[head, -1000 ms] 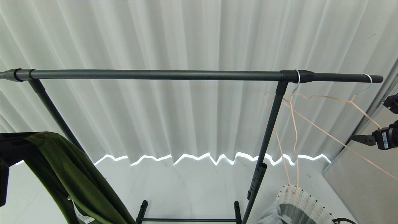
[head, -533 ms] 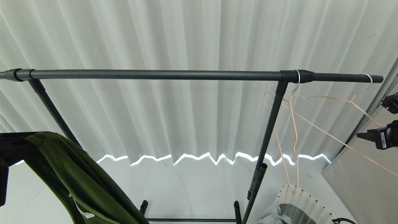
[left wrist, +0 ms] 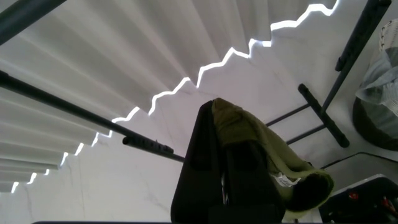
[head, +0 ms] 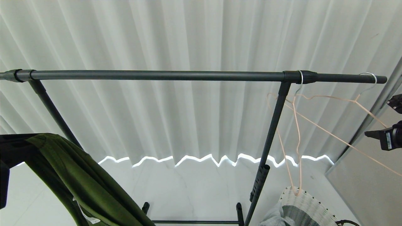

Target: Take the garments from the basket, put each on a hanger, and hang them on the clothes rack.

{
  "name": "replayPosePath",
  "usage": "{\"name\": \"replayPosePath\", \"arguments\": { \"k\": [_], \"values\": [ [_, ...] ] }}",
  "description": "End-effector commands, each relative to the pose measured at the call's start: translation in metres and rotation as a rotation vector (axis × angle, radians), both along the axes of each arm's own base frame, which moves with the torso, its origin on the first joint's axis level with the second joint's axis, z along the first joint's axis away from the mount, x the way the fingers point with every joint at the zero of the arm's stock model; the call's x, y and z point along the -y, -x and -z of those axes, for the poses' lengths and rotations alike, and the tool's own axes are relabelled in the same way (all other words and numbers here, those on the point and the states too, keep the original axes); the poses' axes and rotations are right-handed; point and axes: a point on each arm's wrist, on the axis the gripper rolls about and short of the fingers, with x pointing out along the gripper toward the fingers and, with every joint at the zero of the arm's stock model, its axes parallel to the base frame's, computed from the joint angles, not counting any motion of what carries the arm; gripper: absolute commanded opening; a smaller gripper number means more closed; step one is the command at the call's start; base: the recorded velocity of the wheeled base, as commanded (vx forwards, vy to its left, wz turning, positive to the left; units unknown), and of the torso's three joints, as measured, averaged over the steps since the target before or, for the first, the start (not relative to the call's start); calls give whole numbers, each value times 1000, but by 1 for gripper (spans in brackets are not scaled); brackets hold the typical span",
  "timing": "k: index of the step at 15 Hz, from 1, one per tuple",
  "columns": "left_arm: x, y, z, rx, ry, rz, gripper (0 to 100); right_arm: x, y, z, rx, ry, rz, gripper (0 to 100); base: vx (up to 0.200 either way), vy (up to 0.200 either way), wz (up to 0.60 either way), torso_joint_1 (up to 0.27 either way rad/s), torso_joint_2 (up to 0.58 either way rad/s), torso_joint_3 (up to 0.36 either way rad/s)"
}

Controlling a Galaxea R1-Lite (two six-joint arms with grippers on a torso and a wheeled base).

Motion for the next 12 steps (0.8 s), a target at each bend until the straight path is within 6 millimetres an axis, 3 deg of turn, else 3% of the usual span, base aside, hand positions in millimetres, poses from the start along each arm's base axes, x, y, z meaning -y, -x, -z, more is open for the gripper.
{"name": "replayPosePath", "arguments": {
  "k": [1, 6, 12],
  "values": [
    [0, 0, 0, -2, -1, -1, 0, -4, 7, -9, 25, -16, 4, 0, 0, 0, 0, 0, 0, 0],
    [-1, 1, 3, -8, -6, -1, 0, -32, 36, -34, 5, -201, 39, 0, 0, 0, 0, 0, 0, 0],
    [0, 1, 5, -13, -12, 0, 0, -42, 77, -41, 22, -198, 52, 0, 0, 0, 0, 0, 0, 0]
  ]
}}
